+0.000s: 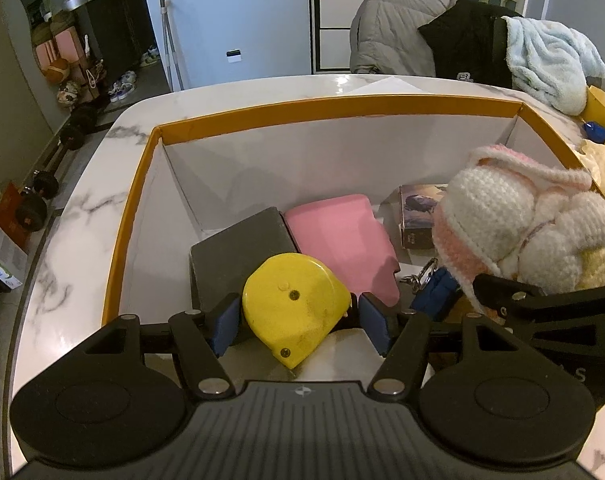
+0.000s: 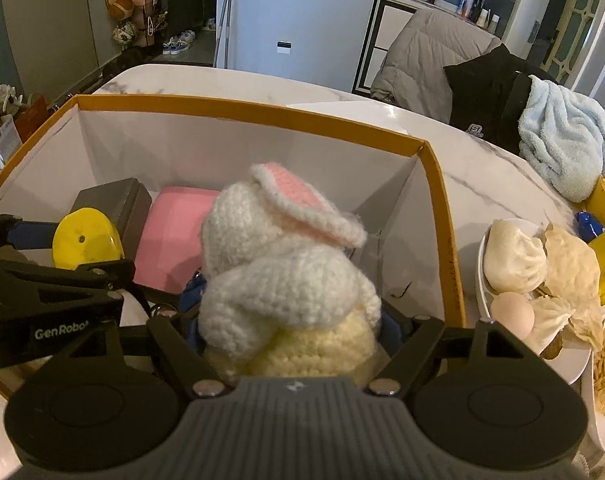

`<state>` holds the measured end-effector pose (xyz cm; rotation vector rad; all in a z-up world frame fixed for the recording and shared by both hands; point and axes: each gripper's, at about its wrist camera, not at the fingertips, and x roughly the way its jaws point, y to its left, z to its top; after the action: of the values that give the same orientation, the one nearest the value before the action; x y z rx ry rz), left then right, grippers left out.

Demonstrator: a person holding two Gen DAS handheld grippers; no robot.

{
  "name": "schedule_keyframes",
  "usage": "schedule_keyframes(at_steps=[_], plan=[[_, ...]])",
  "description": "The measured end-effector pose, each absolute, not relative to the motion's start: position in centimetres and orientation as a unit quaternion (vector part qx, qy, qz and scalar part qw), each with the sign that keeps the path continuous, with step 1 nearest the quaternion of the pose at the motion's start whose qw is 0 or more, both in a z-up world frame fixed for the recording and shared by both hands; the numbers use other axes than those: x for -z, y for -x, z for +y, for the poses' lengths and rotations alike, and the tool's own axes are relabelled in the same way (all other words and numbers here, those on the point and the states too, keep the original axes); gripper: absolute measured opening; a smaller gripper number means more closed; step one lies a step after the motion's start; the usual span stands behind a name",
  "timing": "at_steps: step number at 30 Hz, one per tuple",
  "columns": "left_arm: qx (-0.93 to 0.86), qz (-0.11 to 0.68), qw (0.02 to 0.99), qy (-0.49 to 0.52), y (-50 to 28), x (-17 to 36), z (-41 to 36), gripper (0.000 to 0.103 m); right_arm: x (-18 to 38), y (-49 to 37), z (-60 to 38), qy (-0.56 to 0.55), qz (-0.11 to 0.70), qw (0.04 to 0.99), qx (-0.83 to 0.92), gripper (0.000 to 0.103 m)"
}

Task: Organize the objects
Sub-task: 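Lower the tape measure with the left tool while the right tool lowers the bunny, then open the left tool to drop the tape measure while the right tool releases the bunny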

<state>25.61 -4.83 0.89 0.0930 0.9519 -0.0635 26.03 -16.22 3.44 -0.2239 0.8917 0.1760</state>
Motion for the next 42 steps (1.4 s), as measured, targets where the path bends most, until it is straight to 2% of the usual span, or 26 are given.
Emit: schedule_keyframes(at_steps=[9, 14, 27, 42], plan=[[0.034, 0.443, 0.895, -0.052, -24.7, -2.1, -5.1, 0.079, -4.2, -25.1, -16.4, 0.119, 0.408, 0.902, -0.078, 0.081], [0.032, 0.436, 0.898, -0.056, -24.0, -2.5, -5.1, 0.085, -4.8, -24.4, -16.6, 0.127, 0.400, 0.905, -0.073, 0.082], [0.028, 0.421, 0.905, -0.057, -22.4, -3.9, -4.5, 0.085, -6.0, -22.2, -16.8, 0.119, 0.381, 0.913, -0.078, 0.082], [0.028, 0.373, 0.927, -0.041, -17.5, -6.0, -3.1, 0.088, -7.3, -16.5, -17.5, 0.079, 0.330, 0.937, -0.087, 0.089]])
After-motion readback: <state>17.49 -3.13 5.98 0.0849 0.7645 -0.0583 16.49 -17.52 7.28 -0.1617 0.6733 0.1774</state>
